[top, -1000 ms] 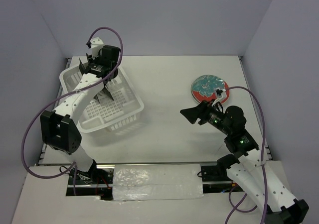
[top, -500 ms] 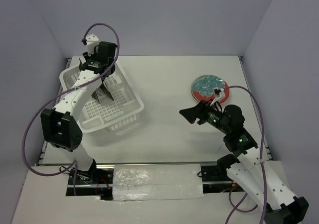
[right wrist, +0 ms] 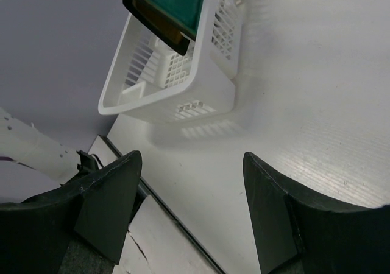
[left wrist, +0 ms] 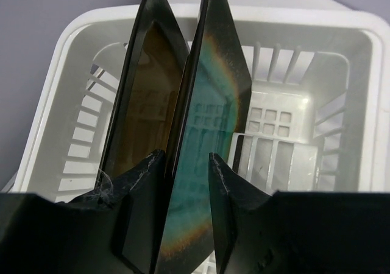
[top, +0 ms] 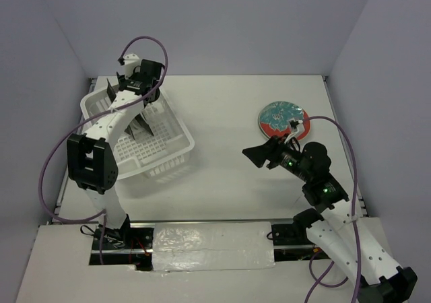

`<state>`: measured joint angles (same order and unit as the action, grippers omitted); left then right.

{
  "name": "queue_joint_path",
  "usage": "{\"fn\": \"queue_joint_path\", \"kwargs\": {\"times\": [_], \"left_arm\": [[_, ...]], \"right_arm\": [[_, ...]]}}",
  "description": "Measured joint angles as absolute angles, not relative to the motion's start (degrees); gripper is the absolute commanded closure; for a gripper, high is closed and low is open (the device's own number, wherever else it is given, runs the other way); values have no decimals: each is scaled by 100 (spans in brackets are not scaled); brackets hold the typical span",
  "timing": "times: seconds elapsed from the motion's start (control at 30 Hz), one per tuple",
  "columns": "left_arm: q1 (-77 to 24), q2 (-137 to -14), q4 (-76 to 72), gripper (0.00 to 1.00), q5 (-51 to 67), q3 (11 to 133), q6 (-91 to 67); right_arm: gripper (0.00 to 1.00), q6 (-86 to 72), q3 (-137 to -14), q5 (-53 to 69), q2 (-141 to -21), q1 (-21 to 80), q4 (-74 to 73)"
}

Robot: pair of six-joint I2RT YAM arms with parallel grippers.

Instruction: Unload the plates from the dish rack

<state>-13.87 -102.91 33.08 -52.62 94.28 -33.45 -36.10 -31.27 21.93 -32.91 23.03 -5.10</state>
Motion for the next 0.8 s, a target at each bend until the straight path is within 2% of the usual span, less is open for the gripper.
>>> {"fn": "queue_joint_path", "kwargs": {"times": [0.27, 0.4, 0.57, 0.67, 0.7, 0.8], "left_arm": [[-1282, -10527, 3487, 57, -5330, 9432, -3374], [-1238, -10536, 3487, 65, -5332, 9432, -3400], [-1238, -10543, 3500, 68, -5356, 9441, -3459], [-1227, -10591, 3625, 88, -5312, 9544, -3356], [-1240, -10608, 3741, 100, -5306, 9598, -3273], [-1256, -10718, 3852, 100, -5356, 9725, -3240]], "right_arm": [[26, -3610, -3127, 2228, -3208, 2307, -513], [26, -3607, -3127, 2231, -3157, 2311, -513], [26, -3603, -3127, 2215, -3214, 2311, -513], [26, -3590, -3127, 2187, -3245, 2311, -515], [26, -3588, -3127, 2182, -3245, 2311, -515], [26, -3588, -3127, 2182, -3273, 2311, -515]]}}
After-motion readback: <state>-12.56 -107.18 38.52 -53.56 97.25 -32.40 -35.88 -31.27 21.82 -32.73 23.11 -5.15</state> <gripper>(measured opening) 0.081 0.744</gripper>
